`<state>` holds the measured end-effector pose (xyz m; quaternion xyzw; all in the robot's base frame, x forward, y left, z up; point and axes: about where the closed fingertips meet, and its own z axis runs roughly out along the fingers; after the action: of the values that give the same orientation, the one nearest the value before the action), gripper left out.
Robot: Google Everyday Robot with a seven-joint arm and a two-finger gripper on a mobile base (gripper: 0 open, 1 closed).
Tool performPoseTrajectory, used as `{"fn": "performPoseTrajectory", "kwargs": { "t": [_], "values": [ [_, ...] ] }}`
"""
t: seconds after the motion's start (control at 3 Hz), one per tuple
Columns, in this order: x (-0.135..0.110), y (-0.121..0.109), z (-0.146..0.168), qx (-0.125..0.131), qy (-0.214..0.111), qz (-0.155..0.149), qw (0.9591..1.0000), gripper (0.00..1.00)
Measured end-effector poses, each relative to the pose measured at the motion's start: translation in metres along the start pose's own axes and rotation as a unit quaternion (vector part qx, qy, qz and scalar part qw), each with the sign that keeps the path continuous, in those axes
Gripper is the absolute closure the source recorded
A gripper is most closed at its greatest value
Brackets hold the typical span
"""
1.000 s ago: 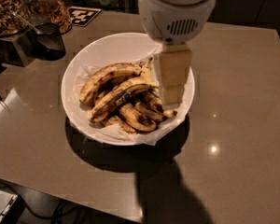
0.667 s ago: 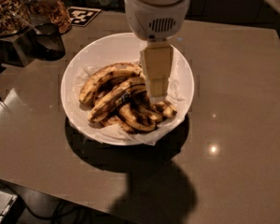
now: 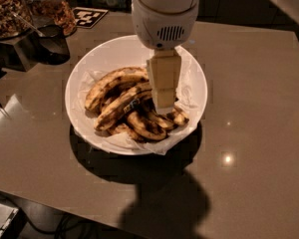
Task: Pick banana from white bowl
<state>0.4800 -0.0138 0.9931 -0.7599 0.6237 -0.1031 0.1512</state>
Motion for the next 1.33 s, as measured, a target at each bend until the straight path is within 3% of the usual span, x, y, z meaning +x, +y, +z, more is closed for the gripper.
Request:
{"fn": "performPoseTrajectory", "kwargs": {
  "t": [0.67, 1.33],
  "values": [
    [-0.017, -0.004, 0.034, -0.044, -0.009, -0.029, 0.9986, 0.22],
    [-0.036, -0.011, 0.056, -0.068, 0.000, -0.064, 0.9956, 0.27]
  ]
}}
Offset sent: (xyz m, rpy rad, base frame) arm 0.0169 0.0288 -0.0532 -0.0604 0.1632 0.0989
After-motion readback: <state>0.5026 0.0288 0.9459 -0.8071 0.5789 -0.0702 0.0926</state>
